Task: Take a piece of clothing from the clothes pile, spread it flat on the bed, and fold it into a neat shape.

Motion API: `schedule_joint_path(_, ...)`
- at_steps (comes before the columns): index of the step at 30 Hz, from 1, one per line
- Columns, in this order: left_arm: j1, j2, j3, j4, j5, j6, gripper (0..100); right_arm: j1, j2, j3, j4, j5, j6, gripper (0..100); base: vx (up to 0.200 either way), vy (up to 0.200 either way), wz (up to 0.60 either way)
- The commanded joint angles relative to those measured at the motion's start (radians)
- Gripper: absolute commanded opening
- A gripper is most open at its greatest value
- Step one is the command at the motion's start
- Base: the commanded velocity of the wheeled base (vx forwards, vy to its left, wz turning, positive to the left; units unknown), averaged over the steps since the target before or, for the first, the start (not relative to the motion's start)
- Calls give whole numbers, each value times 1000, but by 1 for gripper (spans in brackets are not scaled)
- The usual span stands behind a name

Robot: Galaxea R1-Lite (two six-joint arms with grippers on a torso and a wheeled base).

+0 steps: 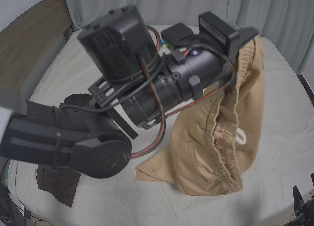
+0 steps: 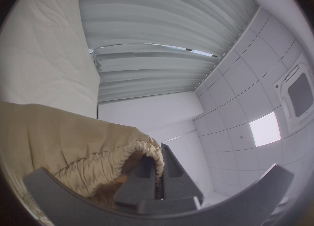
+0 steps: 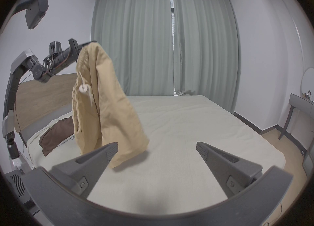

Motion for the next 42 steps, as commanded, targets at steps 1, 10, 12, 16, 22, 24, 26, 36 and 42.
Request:
schedule_joint_path(1, 2, -60, -71, 3, 3, -48, 0, -1, -16, 16, 0, 0, -1, 100, 0, 0, 0)
schedule_joint_path(10, 97, -138, 116, 0, -24, -38, 0, -1, -16, 16, 0, 0, -1, 100, 0, 0, 0)
schedule_joint_path(12, 134, -156, 189, -9, -60, -28, 0, 0, -16, 16, 0, 2, -1, 100, 0, 0, 0)
schedule_joint_path(16, 222, -175, 350, -86, -169, 22, 0, -1, -16, 16, 0, 0, -1, 100, 0, 0, 0)
schedule_joint_path(22, 304, -162, 490, -222, -272, 47, 0, -1, -16, 16, 0, 0, -1, 100, 0, 0, 0)
schedule_joint_path(24, 313, -155, 513, -236, -274, 62, 0, -1, -16, 16, 0, 0, 1, 100, 0, 0, 0)
schedule_joint_path(26, 322, -152, 541, -245, -274, 88, 0, -1, -16, 16, 0, 0, -1, 100, 0, 0, 0)
schedule_joint_path(36, 353, -81, 651, -360, -269, 202, 0, -1, -16, 16, 0, 0, 1, 100, 0, 0, 0)
schedule_joint_path(42, 422, -6, 714, -460, -275, 272, 0, -1, -16, 16, 0, 0, -1, 100, 0, 0, 0)
